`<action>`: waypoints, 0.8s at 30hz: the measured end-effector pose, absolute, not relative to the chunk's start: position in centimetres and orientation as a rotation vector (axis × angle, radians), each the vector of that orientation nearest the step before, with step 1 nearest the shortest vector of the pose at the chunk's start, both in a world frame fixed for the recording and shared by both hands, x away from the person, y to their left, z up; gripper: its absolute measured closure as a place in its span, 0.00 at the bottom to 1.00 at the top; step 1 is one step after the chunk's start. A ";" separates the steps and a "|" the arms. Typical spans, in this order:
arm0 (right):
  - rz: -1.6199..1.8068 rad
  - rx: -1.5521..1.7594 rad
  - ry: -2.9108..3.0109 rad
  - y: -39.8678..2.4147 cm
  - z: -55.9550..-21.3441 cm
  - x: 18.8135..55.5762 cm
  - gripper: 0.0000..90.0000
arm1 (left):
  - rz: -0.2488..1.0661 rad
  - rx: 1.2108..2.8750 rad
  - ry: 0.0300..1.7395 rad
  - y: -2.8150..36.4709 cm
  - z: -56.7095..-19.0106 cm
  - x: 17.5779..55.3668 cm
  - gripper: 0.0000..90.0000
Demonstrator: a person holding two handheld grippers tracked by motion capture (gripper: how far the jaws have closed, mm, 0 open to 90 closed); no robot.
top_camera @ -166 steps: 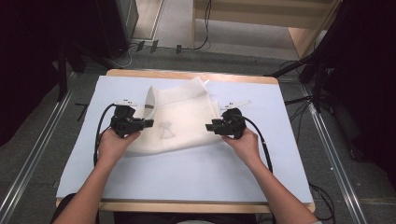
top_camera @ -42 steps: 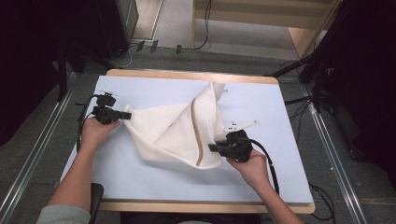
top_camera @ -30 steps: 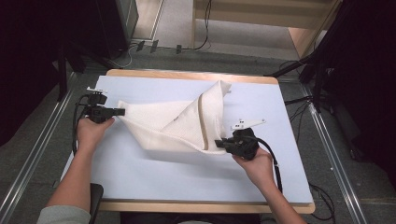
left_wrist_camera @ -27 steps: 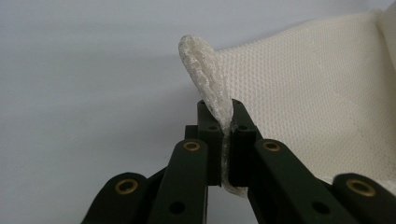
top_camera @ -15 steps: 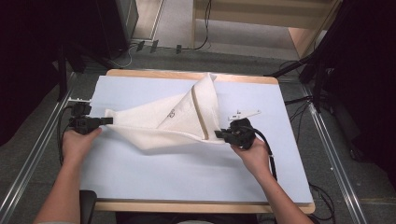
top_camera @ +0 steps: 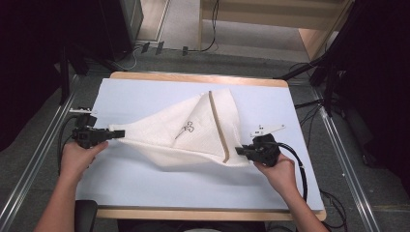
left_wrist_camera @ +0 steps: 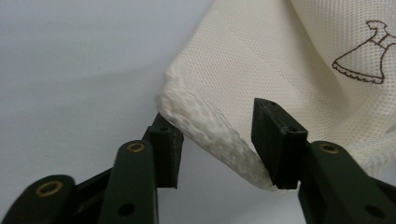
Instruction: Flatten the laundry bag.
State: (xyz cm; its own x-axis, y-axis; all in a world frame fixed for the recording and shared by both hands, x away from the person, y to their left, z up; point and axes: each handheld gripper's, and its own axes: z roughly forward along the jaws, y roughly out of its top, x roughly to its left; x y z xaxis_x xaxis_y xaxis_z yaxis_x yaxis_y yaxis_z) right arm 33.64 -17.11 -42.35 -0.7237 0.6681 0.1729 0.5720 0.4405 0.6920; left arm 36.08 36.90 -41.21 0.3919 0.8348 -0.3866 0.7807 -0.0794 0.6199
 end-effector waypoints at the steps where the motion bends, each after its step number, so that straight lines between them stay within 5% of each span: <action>1: 1.150 1.116 2.562 -17.3 -42.4 33.5 0.95 | 0.103 1.853 1.393 37.0 -40.8 36.1 0.58; 7: 1.125 1.150 2.567 -18.5 -43.1 33.1 0.95 | 0.188 1.832 1.346 37.1 -38.6 36.4 0.58; 18: 1.062 1.284 2.575 -20.6 -44.4 32.8 0.93 | 0.155 1.876 1.313 36.0 -39.0 38.7 0.58; 24: 1.138 1.323 2.554 -21.5 -44.5 32.7 0.73 | 0.144 1.894 1.295 34.8 -39.4 39.9 0.58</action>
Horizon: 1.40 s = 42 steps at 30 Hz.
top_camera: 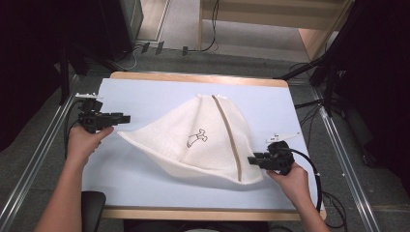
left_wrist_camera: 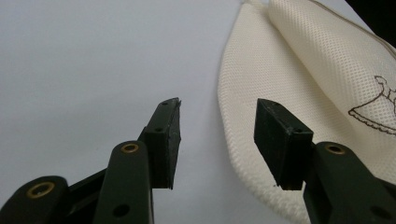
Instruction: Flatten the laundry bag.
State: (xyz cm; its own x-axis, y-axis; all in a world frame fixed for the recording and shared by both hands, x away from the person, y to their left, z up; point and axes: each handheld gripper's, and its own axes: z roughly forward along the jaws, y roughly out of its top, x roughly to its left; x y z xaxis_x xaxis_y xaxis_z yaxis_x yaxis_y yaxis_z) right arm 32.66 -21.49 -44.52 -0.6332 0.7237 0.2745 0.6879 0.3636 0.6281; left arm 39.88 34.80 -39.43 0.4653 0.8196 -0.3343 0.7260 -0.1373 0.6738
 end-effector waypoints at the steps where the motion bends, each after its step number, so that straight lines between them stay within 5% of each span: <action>1: 1.176 1.309 2.532 -21.7 -44.3 32.6 0.63 | 0.140 1.918 1.287 34.3 -39.6 40.2 0.58; 5: 1.267 1.305 2.495 -21.8 -43.6 32.8 0.55 | 0.147 1.949 1.276 33.3 -39.7 41.1 0.56; 31: 1.245 1.356 2.346 -19.1 -44.0 40.4 0.57 | 0.079 2.090 1.231 28.3 -43.8 45.3 0.59; 42: 1.194 1.386 2.397 -18.2 -45.6 42.1 0.49 | 0.093 2.119 1.213 27.5 -45.1 45.2 0.61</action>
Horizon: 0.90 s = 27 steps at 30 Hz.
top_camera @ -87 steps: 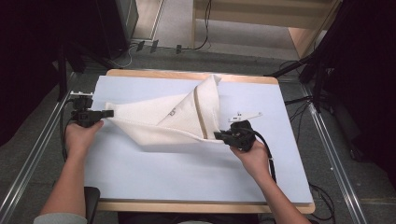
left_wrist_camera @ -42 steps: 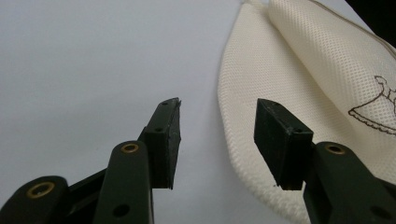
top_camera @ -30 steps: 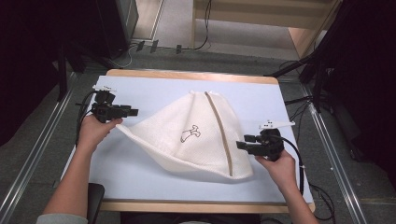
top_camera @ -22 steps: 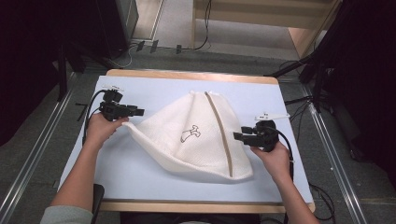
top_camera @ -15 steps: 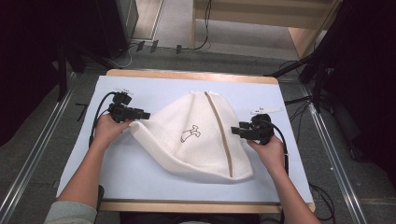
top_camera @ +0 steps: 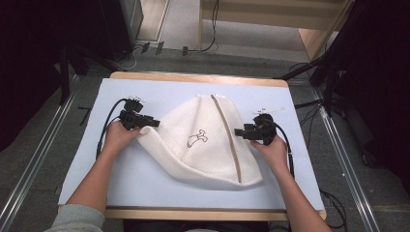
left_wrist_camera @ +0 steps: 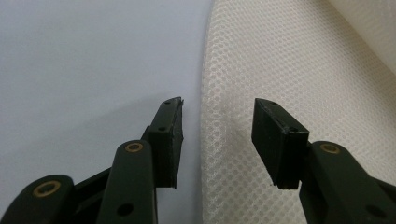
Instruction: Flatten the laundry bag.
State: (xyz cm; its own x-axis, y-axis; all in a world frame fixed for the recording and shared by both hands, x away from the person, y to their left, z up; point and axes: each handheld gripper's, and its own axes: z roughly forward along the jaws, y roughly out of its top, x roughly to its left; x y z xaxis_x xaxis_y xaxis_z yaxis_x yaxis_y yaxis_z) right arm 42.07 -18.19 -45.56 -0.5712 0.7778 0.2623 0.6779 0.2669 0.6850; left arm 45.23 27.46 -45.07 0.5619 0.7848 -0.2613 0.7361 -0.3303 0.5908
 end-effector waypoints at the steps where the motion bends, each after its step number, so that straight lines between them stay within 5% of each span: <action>1: 1.163 1.380 2.402 -18.2 -45.8 42.2 0.48 | 0.096 2.119 1.211 27.4 -45.1 45.1 0.62; 8: 1.115 1.390 2.430 -17.9 -46.9 42.6 0.52 | 0.082 2.115 1.224 27.1 -45.3 44.8 0.83; 15: 1.005 1.275 2.431 -16.6 -47.0 41.9 0.77 | 0.065 2.105 1.226 26.9 -45.5 44.6 0.96; 20: 1.016 1.287 2.437 -16.5 -47.0 41.8 0.97 | 0.027 2.093 1.245 26.9 -45.5 44.7 1.00; 27: 1.041 1.299 2.415 -17.3 -46.1 41.8 0.99 | 0.001 2.075 1.280 27.7 -45.0 44.8 1.00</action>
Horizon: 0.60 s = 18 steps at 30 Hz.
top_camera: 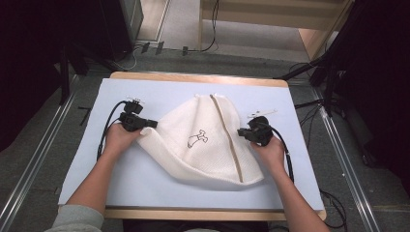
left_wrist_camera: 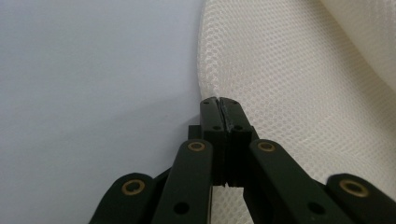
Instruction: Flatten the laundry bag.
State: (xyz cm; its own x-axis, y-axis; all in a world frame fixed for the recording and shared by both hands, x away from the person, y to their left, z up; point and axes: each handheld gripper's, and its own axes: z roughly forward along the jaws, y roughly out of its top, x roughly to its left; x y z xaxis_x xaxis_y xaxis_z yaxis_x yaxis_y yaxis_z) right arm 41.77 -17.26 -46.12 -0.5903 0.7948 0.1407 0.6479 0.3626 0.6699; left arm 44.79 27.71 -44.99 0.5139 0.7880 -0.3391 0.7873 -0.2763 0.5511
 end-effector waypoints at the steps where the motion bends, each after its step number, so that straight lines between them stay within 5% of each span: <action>1: 1.058 1.303 2.403 -17.5 -45.9 41.8 0.99 | 0.004 2.065 1.289 28.0 -44.8 44.8 1.00; 18: 1.186 1.320 2.320 -19.7 -43.7 41.3 0.98 | 0.093 1.808 1.422 34.3 -42.6 43.4 1.00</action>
State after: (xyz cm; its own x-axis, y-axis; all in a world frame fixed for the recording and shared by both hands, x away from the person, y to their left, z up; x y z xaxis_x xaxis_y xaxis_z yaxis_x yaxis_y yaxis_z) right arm 41.28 -19.69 -43.68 -0.5724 0.7980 0.1886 0.6200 0.2706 0.7364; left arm 43.43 34.25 -42.60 0.3607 0.8394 -0.4067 0.7794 -0.0317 0.6258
